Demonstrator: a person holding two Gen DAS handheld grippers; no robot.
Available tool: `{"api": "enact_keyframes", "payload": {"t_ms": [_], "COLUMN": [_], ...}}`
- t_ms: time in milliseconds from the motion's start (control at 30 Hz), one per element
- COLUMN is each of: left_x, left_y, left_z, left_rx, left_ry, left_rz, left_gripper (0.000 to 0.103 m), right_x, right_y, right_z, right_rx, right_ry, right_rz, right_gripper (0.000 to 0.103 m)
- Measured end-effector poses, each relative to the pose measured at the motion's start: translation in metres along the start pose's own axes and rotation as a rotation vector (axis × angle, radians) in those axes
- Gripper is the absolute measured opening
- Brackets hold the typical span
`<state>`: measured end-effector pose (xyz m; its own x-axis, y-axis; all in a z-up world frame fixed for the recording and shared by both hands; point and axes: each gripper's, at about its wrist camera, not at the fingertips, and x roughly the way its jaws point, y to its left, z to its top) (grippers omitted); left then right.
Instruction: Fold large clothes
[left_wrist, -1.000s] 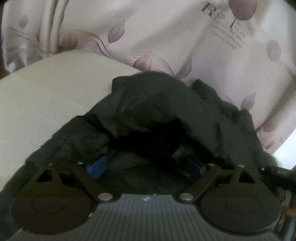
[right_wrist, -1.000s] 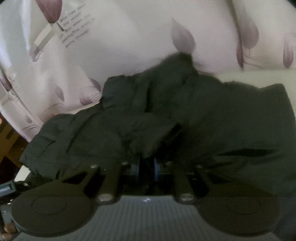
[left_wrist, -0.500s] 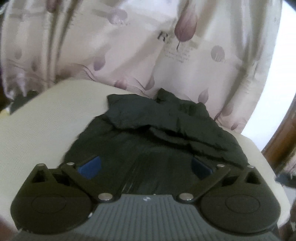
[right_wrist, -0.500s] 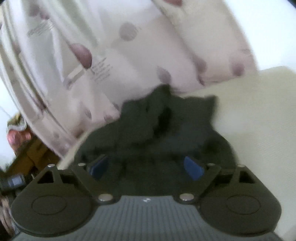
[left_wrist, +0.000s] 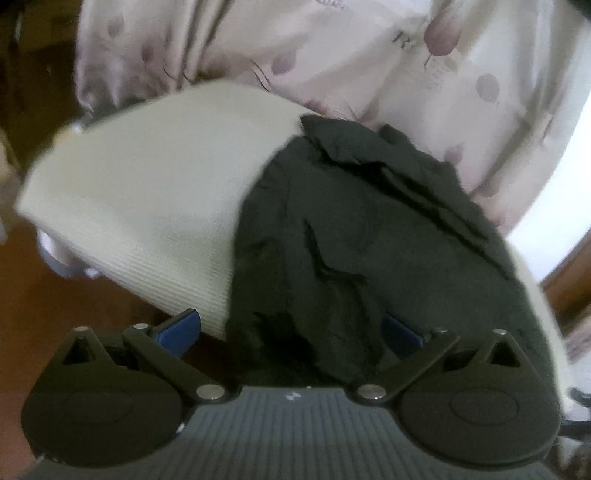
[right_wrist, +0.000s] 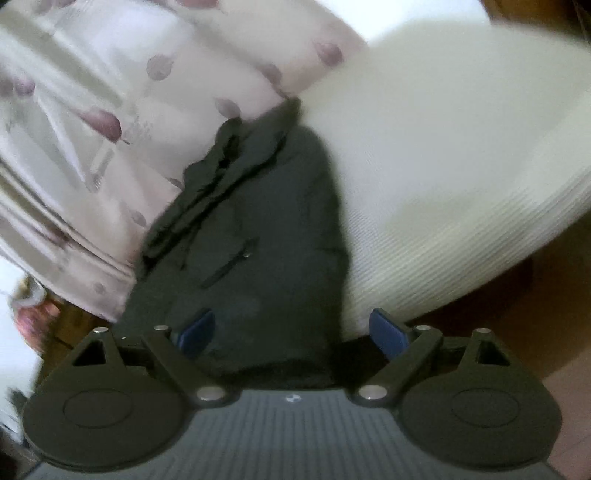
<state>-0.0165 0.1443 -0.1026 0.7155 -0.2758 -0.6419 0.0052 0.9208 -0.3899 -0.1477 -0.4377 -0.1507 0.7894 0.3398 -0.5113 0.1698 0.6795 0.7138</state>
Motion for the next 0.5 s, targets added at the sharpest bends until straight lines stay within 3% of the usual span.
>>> {"api": "enact_keyframes", "payload": {"t_ms": [100, 167, 200, 300, 400, 500], "left_x": [0.01, 0.017, 0.021, 0.034, 0.051, 0.059], "left_y": [0.0, 0.003, 0.005, 0.01, 0.019, 0.022], "left_z": [0.001, 0.002, 0.001, -0.001, 0.001, 0.001], "left_rx": [-0.003, -0.009, -0.017, -0.032, -0.085, -0.047], "left_ry": [0.014, 0.025, 0.032, 0.051, 0.11, 0.121], "left_rz": [-0.009, -0.068, -0.075, -0.077, -0.089, -0.074], "left_gripper": [0.102, 0.102, 0.102, 0.098, 0.085, 0.062], "right_x": [0.013, 0.024, 0.028, 0.04, 0.051, 0.051], "right_y": [0.003, 0.006, 0.005, 0.003, -0.004, -0.005], "right_z": [-0.001, -0.001, 0.0, 0.001, 0.0, -0.001], "right_rx": [0.042, 0.062, 0.066, 0.092, 0.125, 0.115], "right_ry": [0.01, 0.025, 0.028, 0.055, 0.078, 0.08], "right_rz": [0.043, 0.042, 0.04, 0.034, 0.047, 0.045], "right_gripper": [0.087, 0.082, 0.076, 0.042, 0.036, 0.021]}}
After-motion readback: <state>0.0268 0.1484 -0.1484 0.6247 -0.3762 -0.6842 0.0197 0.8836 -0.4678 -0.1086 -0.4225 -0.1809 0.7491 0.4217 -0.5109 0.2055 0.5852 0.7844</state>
